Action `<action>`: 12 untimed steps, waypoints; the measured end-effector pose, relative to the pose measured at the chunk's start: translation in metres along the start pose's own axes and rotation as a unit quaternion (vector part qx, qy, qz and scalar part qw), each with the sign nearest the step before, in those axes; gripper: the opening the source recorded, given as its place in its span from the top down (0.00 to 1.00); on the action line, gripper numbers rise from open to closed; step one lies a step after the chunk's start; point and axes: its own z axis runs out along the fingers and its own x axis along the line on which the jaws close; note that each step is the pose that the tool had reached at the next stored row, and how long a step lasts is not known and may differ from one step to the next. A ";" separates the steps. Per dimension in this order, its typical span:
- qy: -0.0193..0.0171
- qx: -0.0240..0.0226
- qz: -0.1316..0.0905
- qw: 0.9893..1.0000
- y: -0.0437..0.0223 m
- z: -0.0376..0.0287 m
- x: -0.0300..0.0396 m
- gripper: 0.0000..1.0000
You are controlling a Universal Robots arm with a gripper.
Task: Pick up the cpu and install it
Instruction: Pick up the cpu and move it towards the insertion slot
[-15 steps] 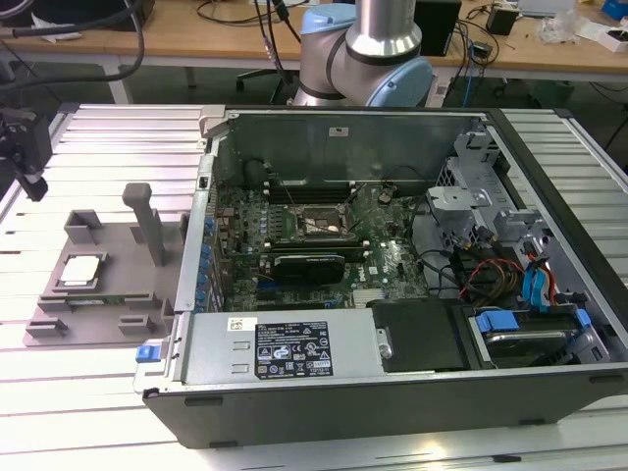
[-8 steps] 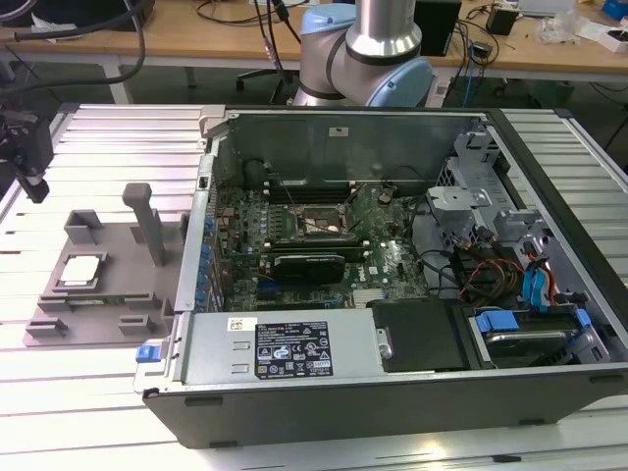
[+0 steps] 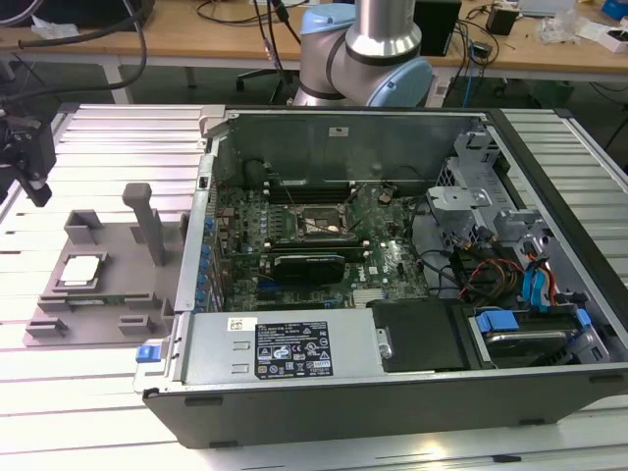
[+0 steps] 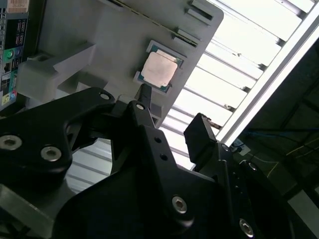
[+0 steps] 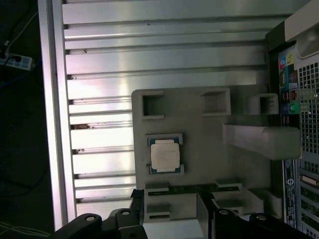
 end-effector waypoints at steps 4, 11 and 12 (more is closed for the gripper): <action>-0.001 0.011 -0.011 1.000 0.0001 0.0047 -0.0010 0.46; -0.003 0.010 -0.071 0.997 0.0008 0.0348 -0.0012 0.46; -0.003 0.010 -0.071 0.997 0.0010 0.0414 -0.0010 0.46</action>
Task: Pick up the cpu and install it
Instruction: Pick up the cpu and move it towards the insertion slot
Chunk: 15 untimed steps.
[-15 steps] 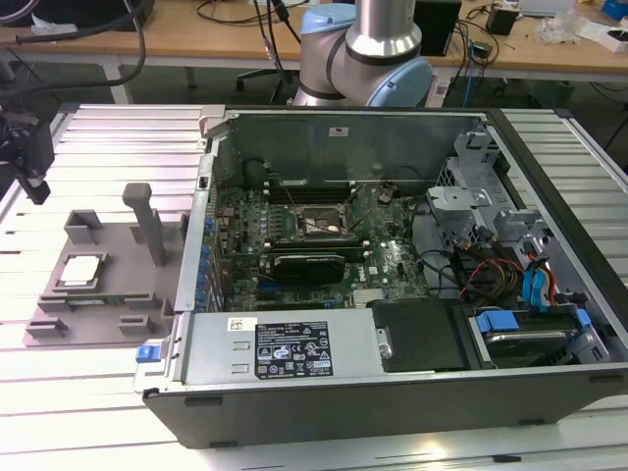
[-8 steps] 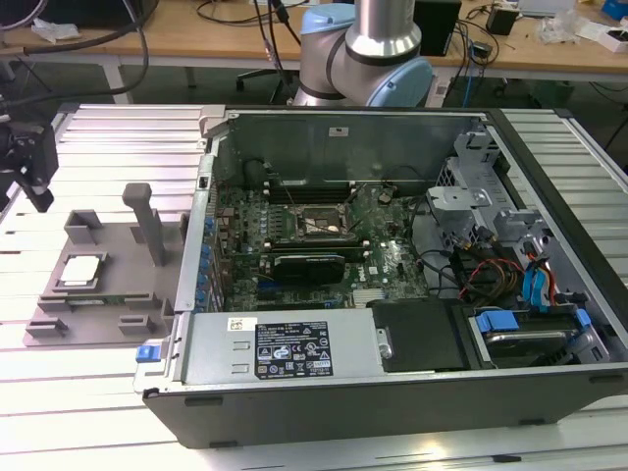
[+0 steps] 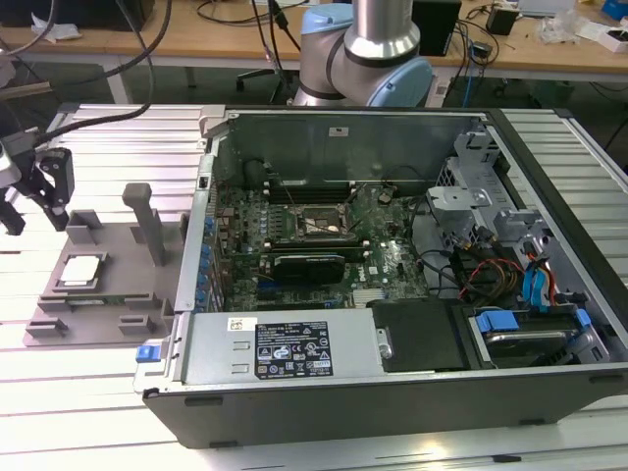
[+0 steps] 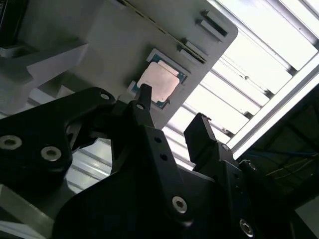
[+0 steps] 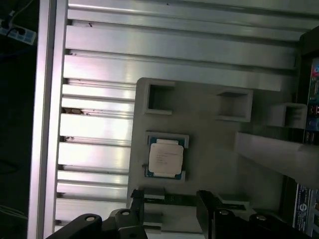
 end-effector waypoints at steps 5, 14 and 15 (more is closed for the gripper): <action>0.000 0.000 0.000 1.000 0.0005 0.0115 0.0003 0.46; 0.000 0.000 -0.001 1.000 0.0023 0.0281 0.0007 0.46; 0.000 0.000 -0.001 1.000 0.0029 0.0332 0.0008 0.46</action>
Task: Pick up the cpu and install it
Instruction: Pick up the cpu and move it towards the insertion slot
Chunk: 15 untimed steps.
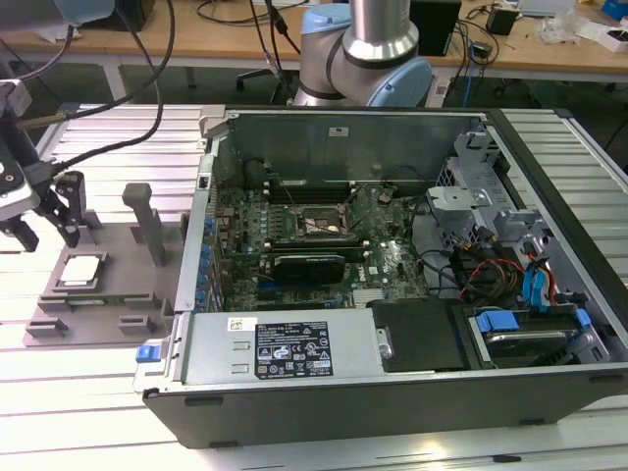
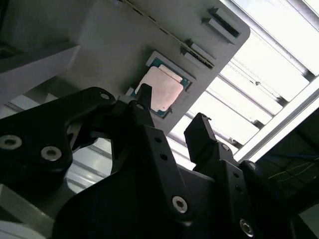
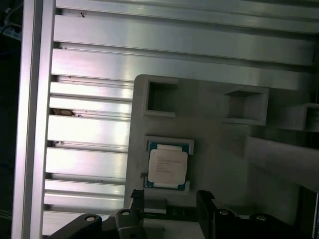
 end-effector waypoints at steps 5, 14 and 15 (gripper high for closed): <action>0.000 0.000 0.000 1.000 0.0039 0.0160 0.0002 0.46; 0.000 0.000 0.000 1.000 0.0089 0.0402 0.0006 0.46; 0.000 0.000 0.000 1.000 0.0096 0.0426 0.0007 0.46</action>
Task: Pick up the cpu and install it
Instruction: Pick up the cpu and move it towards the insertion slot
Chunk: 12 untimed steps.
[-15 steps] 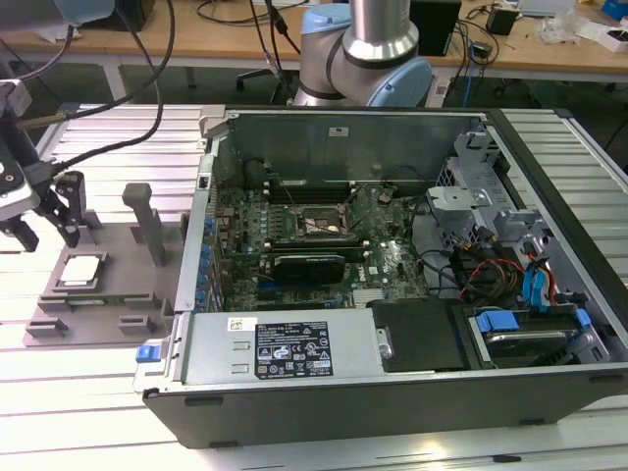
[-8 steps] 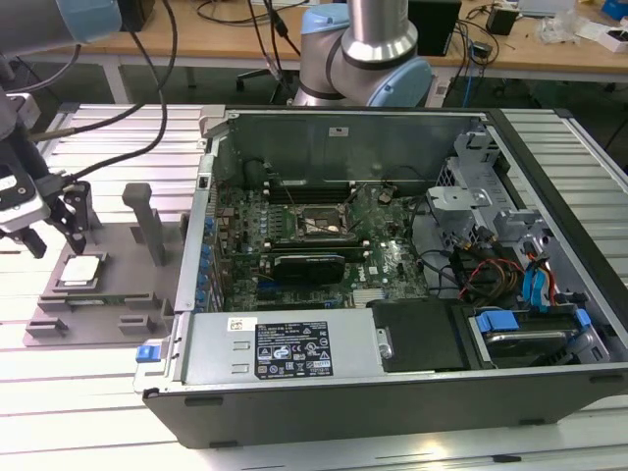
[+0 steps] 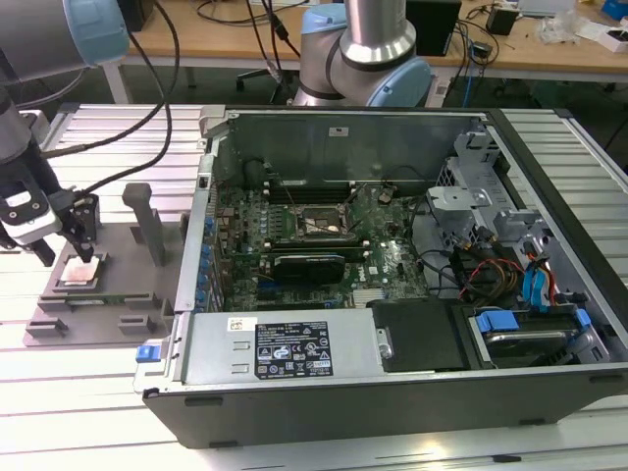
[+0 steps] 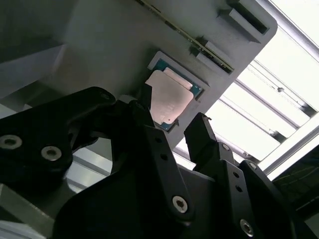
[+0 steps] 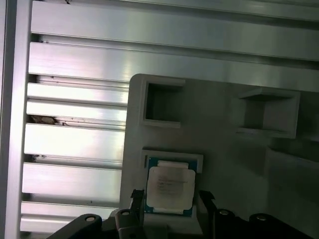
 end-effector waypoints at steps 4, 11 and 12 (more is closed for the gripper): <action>0.000 0.000 0.000 1.000 0.0031 0.0096 0.0000 0.46; 0.000 0.000 0.000 1.000 0.0048 0.0218 0.0002 0.46; 0.000 0.000 0.000 1.000 0.0048 0.0224 0.0003 0.46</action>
